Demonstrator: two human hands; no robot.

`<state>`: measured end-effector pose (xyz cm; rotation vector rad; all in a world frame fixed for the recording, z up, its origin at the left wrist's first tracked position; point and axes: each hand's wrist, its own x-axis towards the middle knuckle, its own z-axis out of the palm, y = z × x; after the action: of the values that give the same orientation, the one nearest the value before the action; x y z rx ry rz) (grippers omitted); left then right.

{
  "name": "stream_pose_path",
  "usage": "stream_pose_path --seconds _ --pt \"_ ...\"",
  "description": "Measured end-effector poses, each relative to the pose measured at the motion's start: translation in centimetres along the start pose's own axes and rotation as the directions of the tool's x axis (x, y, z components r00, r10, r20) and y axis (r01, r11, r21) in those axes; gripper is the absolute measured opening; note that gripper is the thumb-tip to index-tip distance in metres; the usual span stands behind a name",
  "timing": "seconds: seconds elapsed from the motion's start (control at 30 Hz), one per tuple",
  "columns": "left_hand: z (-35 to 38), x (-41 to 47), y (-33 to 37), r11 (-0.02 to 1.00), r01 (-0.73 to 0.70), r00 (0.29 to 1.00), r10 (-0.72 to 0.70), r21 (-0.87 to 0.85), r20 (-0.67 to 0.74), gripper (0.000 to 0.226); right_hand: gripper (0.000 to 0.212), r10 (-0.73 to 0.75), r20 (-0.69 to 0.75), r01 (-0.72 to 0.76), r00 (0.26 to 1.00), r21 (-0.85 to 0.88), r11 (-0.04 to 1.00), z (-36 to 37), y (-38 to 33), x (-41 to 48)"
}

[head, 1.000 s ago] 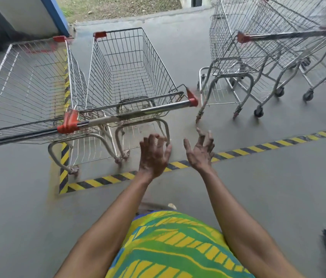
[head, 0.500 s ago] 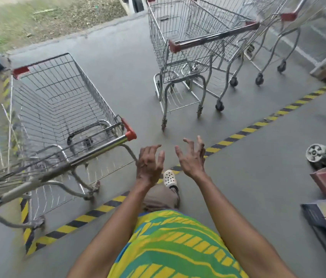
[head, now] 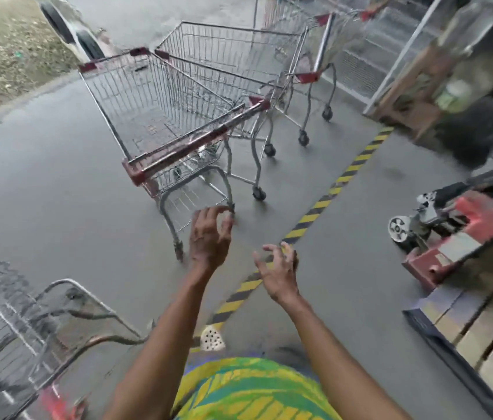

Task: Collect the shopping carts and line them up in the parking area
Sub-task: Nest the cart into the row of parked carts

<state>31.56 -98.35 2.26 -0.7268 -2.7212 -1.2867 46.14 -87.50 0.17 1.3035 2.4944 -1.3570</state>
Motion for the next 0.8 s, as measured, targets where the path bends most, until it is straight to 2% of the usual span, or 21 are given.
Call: stream_pose_path --seconds 0.1,0.23,0.33,0.4,0.5,0.6,0.7,0.8 --pt "0.9 5.5 0.7 0.999 -0.019 0.996 0.022 0.033 -0.09 0.021 0.035 -0.04 0.033 0.038 0.999 0.048 0.998 -1.1 -2.0 4.5" --pt "1.8 13.2 0.5 0.98 0.06 0.969 -0.011 0.191 -0.247 0.025 0.028 -0.186 0.1 0.183 0.977 0.039 0.982 -2.2 -5.3 11.7" --pt "1.8 17.3 -0.9 0.939 0.151 0.953 -0.055 0.31 -0.297 0.034 0.024 -0.275 0.152 0.27 0.949 0.053 0.961 -3.6 -8.2 17.1" --pt "1.7 18.9 -2.4 0.888 0.274 0.947 -0.183 0.369 -0.262 0.039 0.02 -0.284 0.174 0.271 0.943 0.097 0.958 -4.4 -10.2 20.0" --pt "1.6 19.8 -4.9 0.768 0.435 0.897 -0.415 0.47 -0.151 0.05 0.022 -0.317 0.233 0.294 0.919 0.129 0.947 -5.4 -12.6 23.0" --pt "0.9 18.6 -6.6 0.709 0.388 0.909 -0.399 0.588 -0.118 0.054 0.022 -0.369 0.264 0.324 0.891 0.199 0.925 -5.8 -14.7 25.6" --pt "0.4 18.0 -6.4 0.699 0.409 0.897 -0.425 0.587 -0.118 0.053 0.019 -0.413 0.2 0.371 0.889 0.215 0.903 -5.8 -16.2 27.3" --pt "0.0 16.7 -6.1 0.682 0.412 0.89 -0.444 0.605 -0.106 0.052 0.02 -0.502 0.165 0.475 0.849 0.178 0.861 -5.6 -16.9 27.6"
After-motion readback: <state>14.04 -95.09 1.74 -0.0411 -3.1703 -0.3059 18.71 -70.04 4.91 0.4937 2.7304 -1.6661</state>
